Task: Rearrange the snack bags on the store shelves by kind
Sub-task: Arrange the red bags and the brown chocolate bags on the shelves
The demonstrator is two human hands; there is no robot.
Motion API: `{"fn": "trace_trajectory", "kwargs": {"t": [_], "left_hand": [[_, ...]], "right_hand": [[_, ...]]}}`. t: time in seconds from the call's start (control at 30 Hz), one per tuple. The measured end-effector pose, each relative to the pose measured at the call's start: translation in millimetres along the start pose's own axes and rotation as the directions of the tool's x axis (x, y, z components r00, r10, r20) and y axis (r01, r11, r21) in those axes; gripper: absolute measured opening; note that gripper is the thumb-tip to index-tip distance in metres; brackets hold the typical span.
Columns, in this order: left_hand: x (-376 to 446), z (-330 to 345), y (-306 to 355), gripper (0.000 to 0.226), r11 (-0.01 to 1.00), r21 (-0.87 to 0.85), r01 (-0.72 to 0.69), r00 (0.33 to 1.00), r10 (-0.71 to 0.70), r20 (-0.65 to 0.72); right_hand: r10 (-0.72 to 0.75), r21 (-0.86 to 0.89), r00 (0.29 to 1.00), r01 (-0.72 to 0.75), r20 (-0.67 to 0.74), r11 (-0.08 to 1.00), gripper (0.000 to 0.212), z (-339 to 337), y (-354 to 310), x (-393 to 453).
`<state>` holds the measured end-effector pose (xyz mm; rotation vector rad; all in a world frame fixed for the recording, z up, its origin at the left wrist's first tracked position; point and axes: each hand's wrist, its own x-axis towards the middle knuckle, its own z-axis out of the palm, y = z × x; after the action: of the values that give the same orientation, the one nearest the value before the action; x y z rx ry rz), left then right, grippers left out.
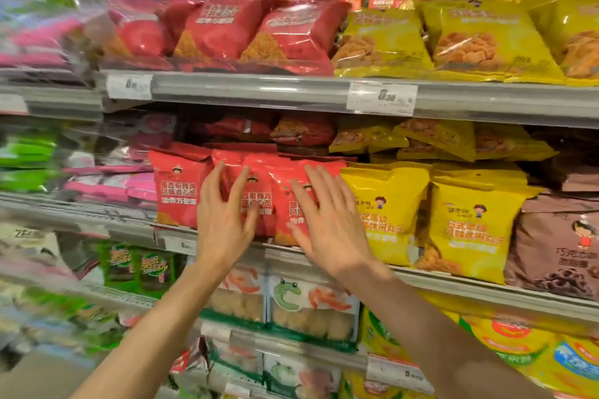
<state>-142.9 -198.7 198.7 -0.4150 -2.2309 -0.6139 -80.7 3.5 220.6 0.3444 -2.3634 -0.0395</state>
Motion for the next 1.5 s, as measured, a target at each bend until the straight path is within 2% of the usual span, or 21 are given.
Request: {"fn": "trace_trajectory", "kwargs": {"t": [0.1,0.2,0.53,0.73,0.93,1.1,1.27,1.37,1.5], "left_hand": [[8.0,8.4,-12.9,0.069,0.999,0.011,-0.045,0.995,0.044,0.086],[10.3,11.3,-16.4,0.07,1.0,-0.026,-0.01,0.992,0.013,0.125],[14.5,2.8,-38.6,0.072,1.0,0.021,-0.005,0.975,0.0,0.221],[8.9,4.4,-41.7,0.075,0.997,-0.003,-0.081,0.977,0.08,0.197],[9.5,8.7,-35.1,0.076,0.998,0.039,-0.057,0.978,0.047,0.203],[2.3,-0.4,-22.0,0.072,0.999,0.038,0.031,0.98,-0.037,0.196],[-7.4,-19.6,13.8,0.059,0.977,-0.174,0.126,0.979,-0.094,0.181],[-13.0,-34.8,43.8,0.057,0.935,-0.327,0.135,0.977,-0.07,0.202],[-23.8,-48.7,81.4,0.046,0.875,-0.452,0.171,0.971,-0.073,0.226]], "right_hand": [[0.011,-0.077,0.996,-0.004,0.085,0.997,0.073,9.4,-5.0,24.6],[0.045,-0.112,0.99,-0.03,0.133,0.993,0.072,15.0,-4.5,29.7],[0.114,-0.131,0.988,-0.1,0.105,0.986,0.068,11.3,-4.1,27.7],[0.078,-0.111,0.988,-0.063,0.133,0.992,0.072,27.3,-8.4,23.1],[0.076,-0.094,0.981,-0.061,0.176,0.994,0.072,33.3,-4.1,24.0],[0.057,0.063,0.977,-0.071,0.207,0.995,0.072,19.0,-2.7,21.8],[0.069,0.353,0.988,-0.114,0.138,0.929,0.068,-17.0,0.5,6.1],[0.185,0.495,0.973,-0.228,0.135,0.838,0.064,-41.8,6.4,-12.7],[0.373,0.566,0.896,-0.442,0.24,0.696,0.056,-69.2,25.2,-40.5]]}}
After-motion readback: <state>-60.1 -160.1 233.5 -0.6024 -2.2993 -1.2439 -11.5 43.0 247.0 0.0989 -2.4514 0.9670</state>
